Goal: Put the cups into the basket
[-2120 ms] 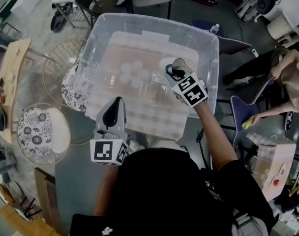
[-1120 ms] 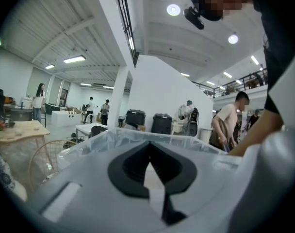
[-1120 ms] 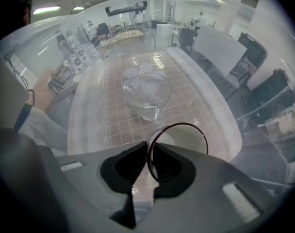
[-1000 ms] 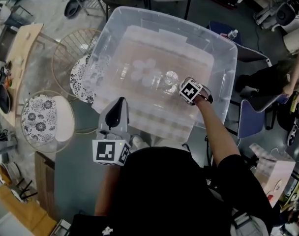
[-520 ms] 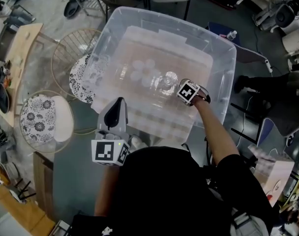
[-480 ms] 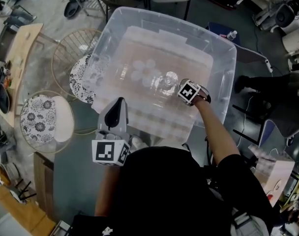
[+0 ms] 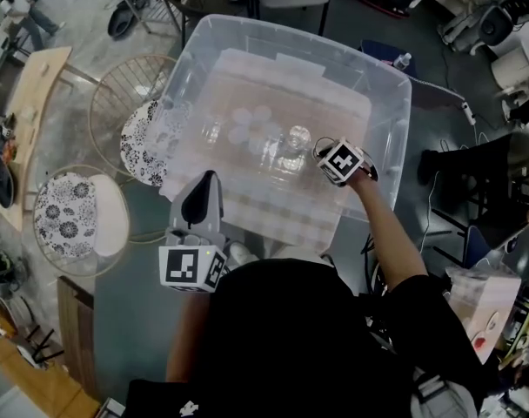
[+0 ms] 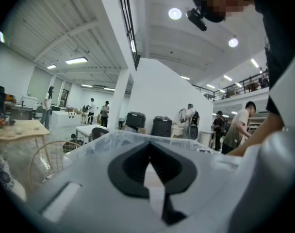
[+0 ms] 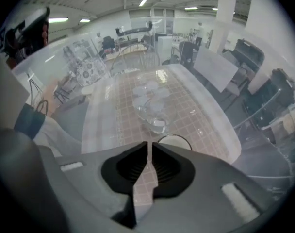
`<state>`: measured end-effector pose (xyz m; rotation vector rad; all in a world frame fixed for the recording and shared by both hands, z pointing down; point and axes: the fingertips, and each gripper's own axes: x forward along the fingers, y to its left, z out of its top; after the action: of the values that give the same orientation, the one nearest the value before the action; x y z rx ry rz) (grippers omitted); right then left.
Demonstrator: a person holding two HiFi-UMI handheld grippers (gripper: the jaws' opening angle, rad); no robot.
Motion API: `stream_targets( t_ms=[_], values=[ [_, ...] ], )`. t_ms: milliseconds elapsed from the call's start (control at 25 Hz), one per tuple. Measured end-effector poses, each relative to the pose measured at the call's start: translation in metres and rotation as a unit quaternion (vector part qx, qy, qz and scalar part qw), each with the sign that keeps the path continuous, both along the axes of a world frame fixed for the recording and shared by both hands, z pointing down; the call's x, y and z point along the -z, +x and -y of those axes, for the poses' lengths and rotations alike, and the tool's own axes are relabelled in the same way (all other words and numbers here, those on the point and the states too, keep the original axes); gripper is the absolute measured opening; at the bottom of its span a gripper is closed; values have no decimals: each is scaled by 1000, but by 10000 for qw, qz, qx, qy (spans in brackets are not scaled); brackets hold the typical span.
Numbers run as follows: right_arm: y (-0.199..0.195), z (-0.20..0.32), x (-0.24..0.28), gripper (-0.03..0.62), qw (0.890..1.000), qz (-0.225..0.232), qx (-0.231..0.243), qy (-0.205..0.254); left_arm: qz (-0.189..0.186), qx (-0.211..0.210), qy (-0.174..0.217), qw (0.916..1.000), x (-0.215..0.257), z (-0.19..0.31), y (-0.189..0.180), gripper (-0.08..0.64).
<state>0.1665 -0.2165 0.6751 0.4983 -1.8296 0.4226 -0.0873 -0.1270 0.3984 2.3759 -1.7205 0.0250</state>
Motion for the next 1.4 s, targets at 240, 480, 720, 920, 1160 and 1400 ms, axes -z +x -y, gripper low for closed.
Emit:
stream_targets(
  t_ms=[240, 480, 720, 920, 1160, 1400],
  values=[
    [-26, 9, 85, 3, 9905, 1119, -347, 725, -27, -107, 71, 9999, 4, -4, 2, 3],
    [-68, -3, 178, 3, 9676, 1912, -93, 1649, -31, -208, 130, 9997, 7, -8, 4, 3],
    [-112, -28, 257, 3, 9276, 2799, 110, 2470, -53, -253, 236, 9994, 14, -15, 5, 3],
    [-145, -60, 303, 3, 8852, 3593, 326, 2937, -31, -286, 280, 9992, 17, -22, 2, 3],
    [-160, -87, 323, 3, 8586, 4064, 154, 3122, 9, -331, 359, 9988, 20, -30, -1, 3],
    [-170, -107, 327, 2, 8463, 4253, 3, 3208, 14, -349, 404, 9986, 23, -38, -4, 3]
  ],
)
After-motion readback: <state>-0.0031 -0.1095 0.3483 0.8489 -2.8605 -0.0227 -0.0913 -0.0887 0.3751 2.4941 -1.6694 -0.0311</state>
